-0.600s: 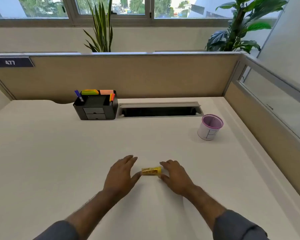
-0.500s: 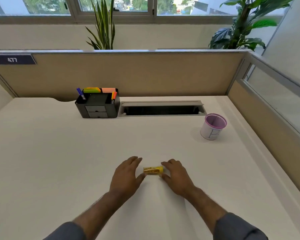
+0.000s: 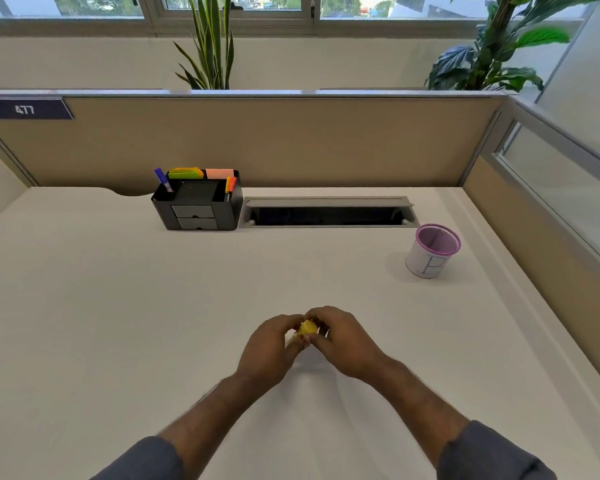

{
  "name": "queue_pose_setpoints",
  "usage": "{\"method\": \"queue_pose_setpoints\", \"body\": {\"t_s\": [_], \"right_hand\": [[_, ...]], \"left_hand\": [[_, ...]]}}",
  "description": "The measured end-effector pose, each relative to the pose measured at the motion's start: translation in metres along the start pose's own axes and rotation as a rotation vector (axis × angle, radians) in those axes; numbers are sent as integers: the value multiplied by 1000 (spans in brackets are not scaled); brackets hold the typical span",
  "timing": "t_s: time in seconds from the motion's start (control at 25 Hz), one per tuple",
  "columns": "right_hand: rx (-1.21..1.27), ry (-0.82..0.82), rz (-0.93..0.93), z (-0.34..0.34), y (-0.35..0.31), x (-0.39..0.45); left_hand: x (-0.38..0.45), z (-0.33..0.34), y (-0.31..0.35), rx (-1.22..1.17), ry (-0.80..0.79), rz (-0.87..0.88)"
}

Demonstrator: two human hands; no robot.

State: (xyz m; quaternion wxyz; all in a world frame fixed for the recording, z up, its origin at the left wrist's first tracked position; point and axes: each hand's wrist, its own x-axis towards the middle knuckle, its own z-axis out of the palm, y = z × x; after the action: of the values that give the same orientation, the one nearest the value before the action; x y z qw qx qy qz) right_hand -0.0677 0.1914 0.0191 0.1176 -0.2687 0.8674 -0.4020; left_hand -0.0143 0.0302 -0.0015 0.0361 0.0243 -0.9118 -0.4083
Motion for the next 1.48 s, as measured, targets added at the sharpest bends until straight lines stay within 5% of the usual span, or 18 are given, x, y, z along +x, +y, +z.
{"method": "queue_pose_setpoints", "body": {"t_s": [0.4,0.6,1.48], "right_hand": [[-99,117,12,-15,-37,7],[-123,43,41,-22,-43,8],[-121,206,37,-17,-38,10]], "left_hand": [[-2,-3,23,-400,111,-122],[-6,-7,29,-292,81,-37],[-1,-4,14,-105,123,-60]]}}
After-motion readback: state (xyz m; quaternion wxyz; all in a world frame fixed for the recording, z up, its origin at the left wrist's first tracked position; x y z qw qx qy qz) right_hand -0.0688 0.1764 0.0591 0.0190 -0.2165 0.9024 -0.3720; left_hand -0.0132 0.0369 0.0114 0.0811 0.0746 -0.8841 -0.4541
